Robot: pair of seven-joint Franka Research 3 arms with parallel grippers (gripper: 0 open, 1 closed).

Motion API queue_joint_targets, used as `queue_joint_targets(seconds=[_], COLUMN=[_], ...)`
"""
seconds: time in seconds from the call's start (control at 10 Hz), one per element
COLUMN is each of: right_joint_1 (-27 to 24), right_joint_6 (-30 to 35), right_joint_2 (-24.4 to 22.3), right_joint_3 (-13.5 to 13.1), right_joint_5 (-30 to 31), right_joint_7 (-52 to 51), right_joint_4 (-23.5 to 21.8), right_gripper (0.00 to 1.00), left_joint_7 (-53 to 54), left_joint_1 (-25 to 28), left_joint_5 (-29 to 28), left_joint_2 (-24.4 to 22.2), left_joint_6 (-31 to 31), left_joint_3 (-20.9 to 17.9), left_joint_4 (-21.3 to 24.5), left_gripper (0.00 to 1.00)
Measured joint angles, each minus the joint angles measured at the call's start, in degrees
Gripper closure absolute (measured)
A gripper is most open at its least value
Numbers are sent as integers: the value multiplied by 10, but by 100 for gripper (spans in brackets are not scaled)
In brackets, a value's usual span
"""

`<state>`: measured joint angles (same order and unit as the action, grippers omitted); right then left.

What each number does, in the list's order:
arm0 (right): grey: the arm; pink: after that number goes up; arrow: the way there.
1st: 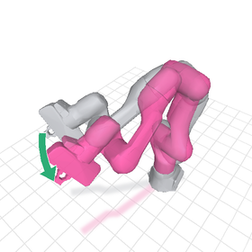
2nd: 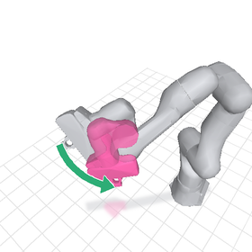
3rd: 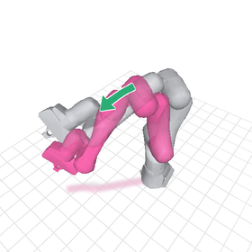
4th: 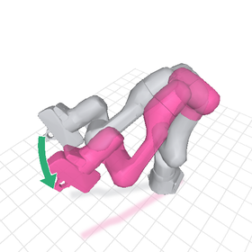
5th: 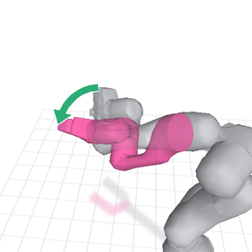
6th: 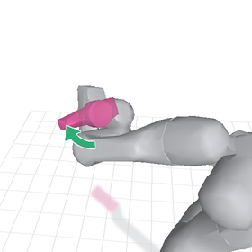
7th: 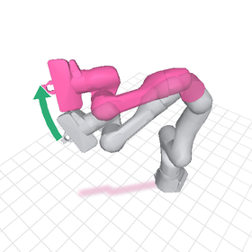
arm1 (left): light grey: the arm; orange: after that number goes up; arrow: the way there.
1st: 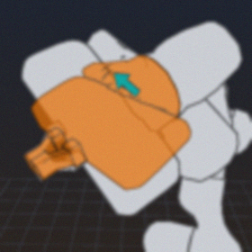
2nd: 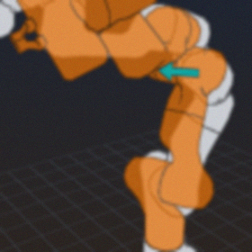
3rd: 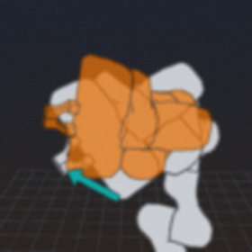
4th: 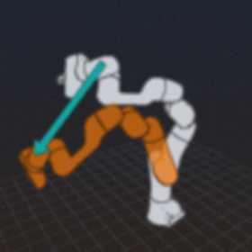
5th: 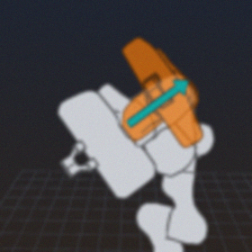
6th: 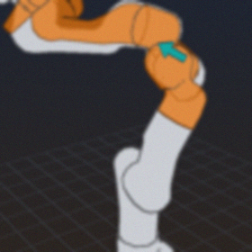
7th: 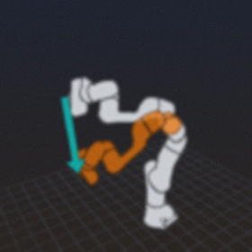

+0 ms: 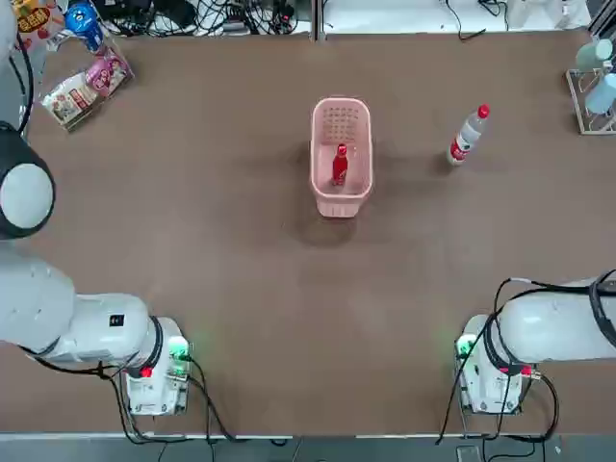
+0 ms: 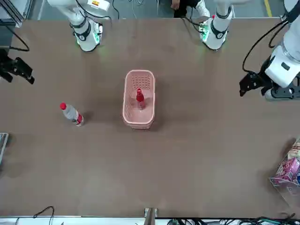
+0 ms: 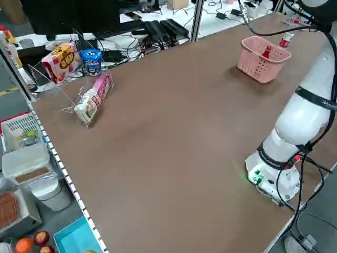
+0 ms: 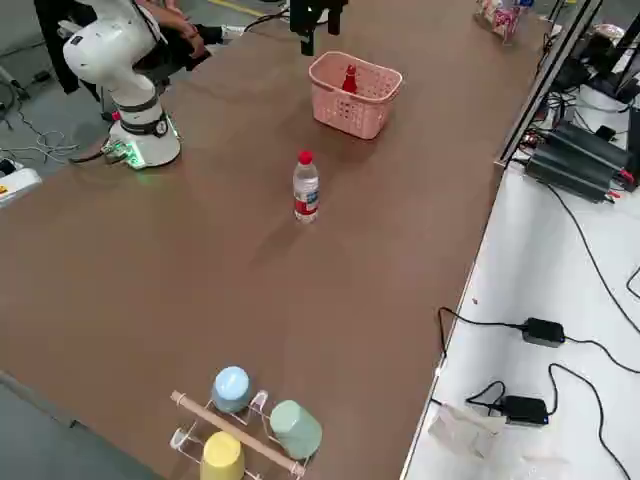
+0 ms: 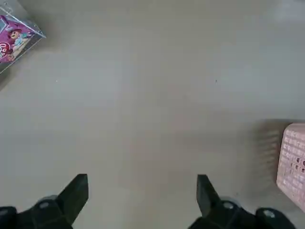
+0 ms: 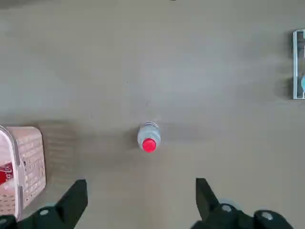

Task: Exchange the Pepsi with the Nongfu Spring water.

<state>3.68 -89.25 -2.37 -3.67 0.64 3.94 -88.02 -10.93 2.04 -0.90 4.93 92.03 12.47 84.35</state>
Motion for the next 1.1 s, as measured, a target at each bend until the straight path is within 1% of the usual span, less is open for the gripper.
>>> queue_joint_targets(seconds=[0.3, 0.4, 0.6, 0.8, 1.0, 1.1], right_joint_1=[1, 1, 1, 0, 0, 0], right_joint_6=[-3, -4, -4, -3, -15, -35], right_joint_2=[1, 2, 5, 10, 19, 23], right_joint_3=[1, 1, 1, 0, -1, -1], right_joint_5=[0, 0, 0, 0, 0, 0], right_joint_7=[0, 0, 0, 0, 0, 0], right_joint_4=[0, 0, -1, -3, -21, -38], right_gripper=[0, 0, 0, 0, 0, 0], left_joint_7=[19, 6, -83, -167, -248, -265], left_joint_1=[-10, -34, -83, -136, -207, -229], left_joint_5=[4, 4, 4, 4, 2, 3], left_joint_2=[4, 10, 29, 59, 86, 97], left_joint_6=[1, 3, 9, 40, 57, 58], left_joint_3=[6, 16, 30, 43, 45, 46], left_joint_4=[0, 1, 2, 2, 2, 2], left_gripper=[0, 0, 0, 0, 0, 0])
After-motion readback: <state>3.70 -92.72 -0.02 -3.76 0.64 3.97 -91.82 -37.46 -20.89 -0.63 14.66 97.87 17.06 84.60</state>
